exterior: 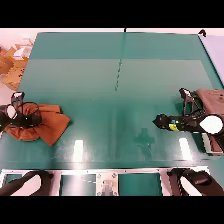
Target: Fold the shirts.
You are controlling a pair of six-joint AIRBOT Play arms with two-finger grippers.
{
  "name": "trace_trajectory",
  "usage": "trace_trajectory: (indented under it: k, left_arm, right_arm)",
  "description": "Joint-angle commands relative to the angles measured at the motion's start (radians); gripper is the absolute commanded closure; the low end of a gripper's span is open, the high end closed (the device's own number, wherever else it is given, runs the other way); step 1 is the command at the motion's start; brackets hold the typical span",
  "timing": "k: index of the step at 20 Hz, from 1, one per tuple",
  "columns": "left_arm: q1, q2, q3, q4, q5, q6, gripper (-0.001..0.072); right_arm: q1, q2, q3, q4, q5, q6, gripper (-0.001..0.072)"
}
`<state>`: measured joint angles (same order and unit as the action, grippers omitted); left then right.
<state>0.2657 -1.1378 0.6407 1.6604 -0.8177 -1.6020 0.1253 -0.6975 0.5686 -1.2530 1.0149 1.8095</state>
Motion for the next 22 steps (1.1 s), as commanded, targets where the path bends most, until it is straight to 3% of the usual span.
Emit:
trace_trajectory:
  k: [1,4,7,11,14,15,16,17,18,22]
  left_arm:
    - [0.005,-0.031,0.115,-0.052,-0.082,0.068,0.0688]
    - [-0.031,0.041,0.341,-0.181,-0.225,0.149,0.0688]
    - [-0.188,0.124,0.524,-0.309,-0.282,0.172,0.0688]
    - [-0.502,0.117,0.579,-0.391,-0.268,0.164,0.0688]
    - [-0.690,0.014,0.578,-0.407,-0.208,0.133,0.0683]
    - [-0.732,-0.033,0.578,-0.430,-0.182,0.134,0.0493]
    - [-0.763,-0.082,0.578,-0.455,-0.158,0.132,0.0116]
    - [-0.775,-0.130,0.579,-0.490,-0.157,0.128,-0.0002]
    - [-0.772,-0.160,0.579,-0.509,-0.166,0.129,-0.0003]
    - [-0.610,-0.168,0.623,-0.473,-0.266,0.137,-0.0002]
  right_arm:
    - [-0.002,0.000,0.002,0.001,-0.013,0.000,0.0618]
    - [-0.002,0.000,0.032,0.000,-0.012,0.000,0.0643]
    - [-0.002,0.000,0.092,0.000,-0.012,0.000,0.0643]
    - [-0.002,0.000,0.170,0.000,-0.009,0.000,0.0642]
    - [-0.002,0.000,0.195,0.001,-0.009,0.000,0.0627]
    - [-0.002,0.000,0.195,0.001,-0.009,0.000,0.0542]
    - [-0.002,0.000,0.195,0.005,-0.009,0.000,0.0427]
    - [-0.002,0.000,0.195,0.009,-0.008,0.000,0.0341]
    - [-0.002,0.000,0.195,0.009,-0.003,0.000,0.0278]
    - [0.000,-0.034,0.190,0.024,0.019,0.000,0.0268]
